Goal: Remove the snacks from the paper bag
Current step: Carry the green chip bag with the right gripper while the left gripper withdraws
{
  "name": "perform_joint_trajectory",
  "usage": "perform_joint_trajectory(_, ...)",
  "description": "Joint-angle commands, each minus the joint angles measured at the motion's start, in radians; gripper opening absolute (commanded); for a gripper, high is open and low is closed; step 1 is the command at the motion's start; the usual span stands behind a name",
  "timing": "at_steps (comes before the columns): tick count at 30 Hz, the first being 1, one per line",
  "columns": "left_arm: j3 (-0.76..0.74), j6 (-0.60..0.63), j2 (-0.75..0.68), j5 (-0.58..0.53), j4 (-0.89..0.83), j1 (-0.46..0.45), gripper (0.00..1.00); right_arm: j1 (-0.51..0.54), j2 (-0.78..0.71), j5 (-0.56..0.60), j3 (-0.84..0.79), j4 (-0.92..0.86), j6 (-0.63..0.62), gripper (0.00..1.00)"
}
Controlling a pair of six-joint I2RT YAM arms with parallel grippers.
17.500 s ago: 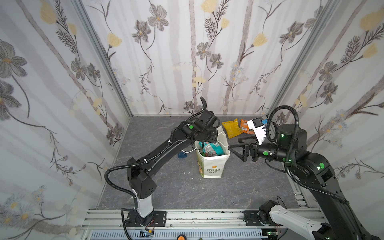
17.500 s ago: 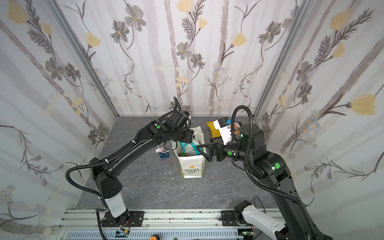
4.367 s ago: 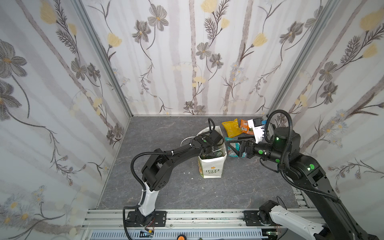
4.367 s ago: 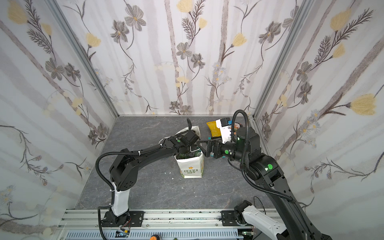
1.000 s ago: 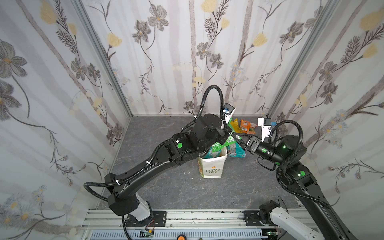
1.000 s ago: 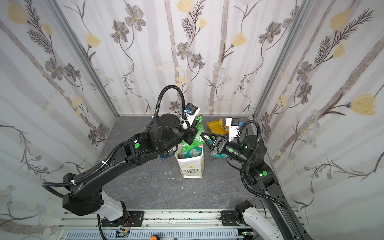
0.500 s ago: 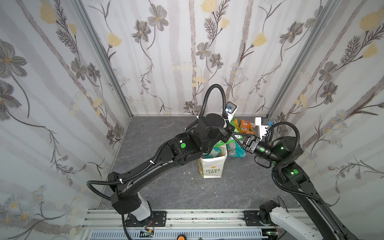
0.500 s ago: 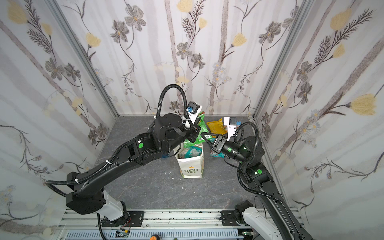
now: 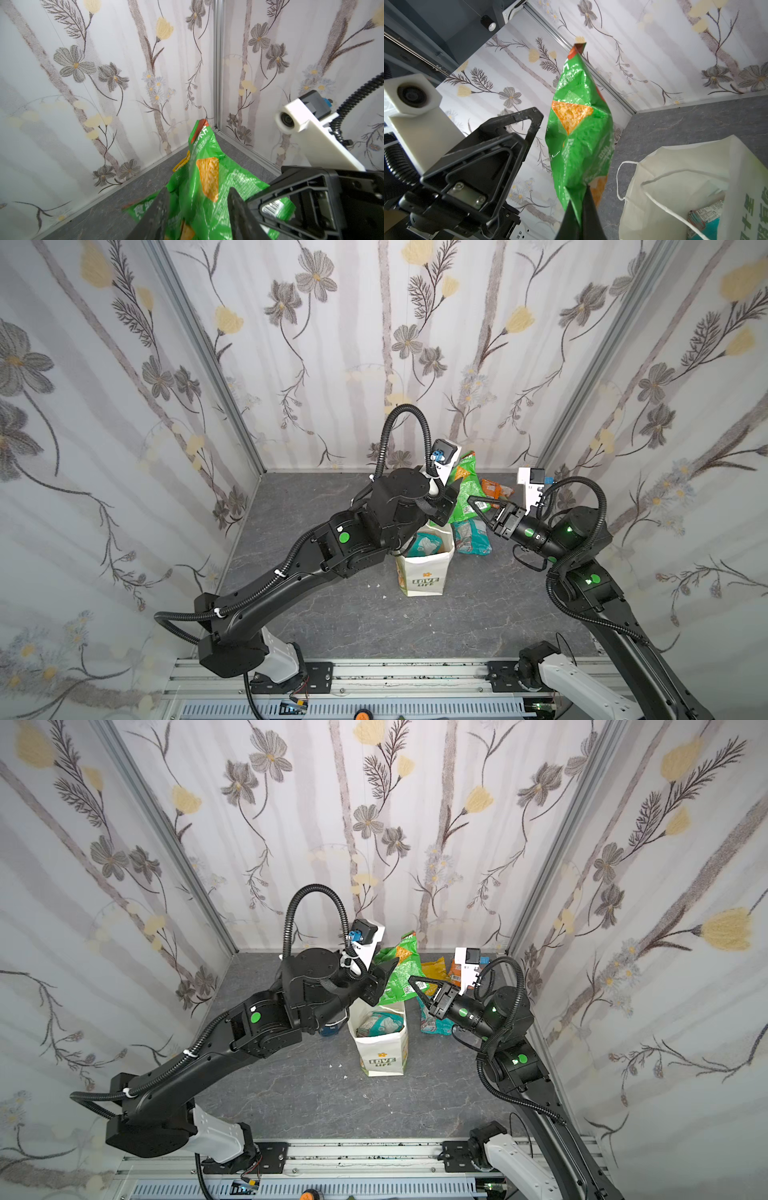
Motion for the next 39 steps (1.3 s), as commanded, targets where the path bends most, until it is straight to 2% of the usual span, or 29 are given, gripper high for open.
perform_joint_trajectory(1, -0.037, -0.029, -0.05, 0.038, 0.039, 0.001, 0.52, -0.051, 0.026, -0.034, 0.026, -0.001, -0.024, 0.0)
perform_joint_trajectory(7, -0.204, -0.046, -0.187, 0.09, 0.06, 0.001, 0.62, -0.217, 0.097, -0.129, 0.066, -0.022, -0.061, 0.0)
perform_joint_trajectory(12, -0.316, -0.044, -0.275, 0.082, 0.051, 0.003, 0.77, -0.361, 0.166, -0.191, 0.074, -0.039, -0.098, 0.0)
perform_joint_trajectory(22, -0.472, -0.048, -0.365, 0.086, 0.003, 0.004, 1.0, -0.552, 0.321, -0.227, 0.038, -0.105, -0.234, 0.0)
perform_joint_trajectory(30, -0.583, -0.059, -0.455, 0.074, -0.004, 0.004, 1.0, -0.658, 0.486, -0.25, -0.02, -0.112, -0.303, 0.0)
perform_joint_trajectory(39, -0.591, -0.051, -0.454, 0.061, -0.014, 0.004, 1.0, -0.681, 0.694, -0.105, -0.009, -0.141, -0.387, 0.0)
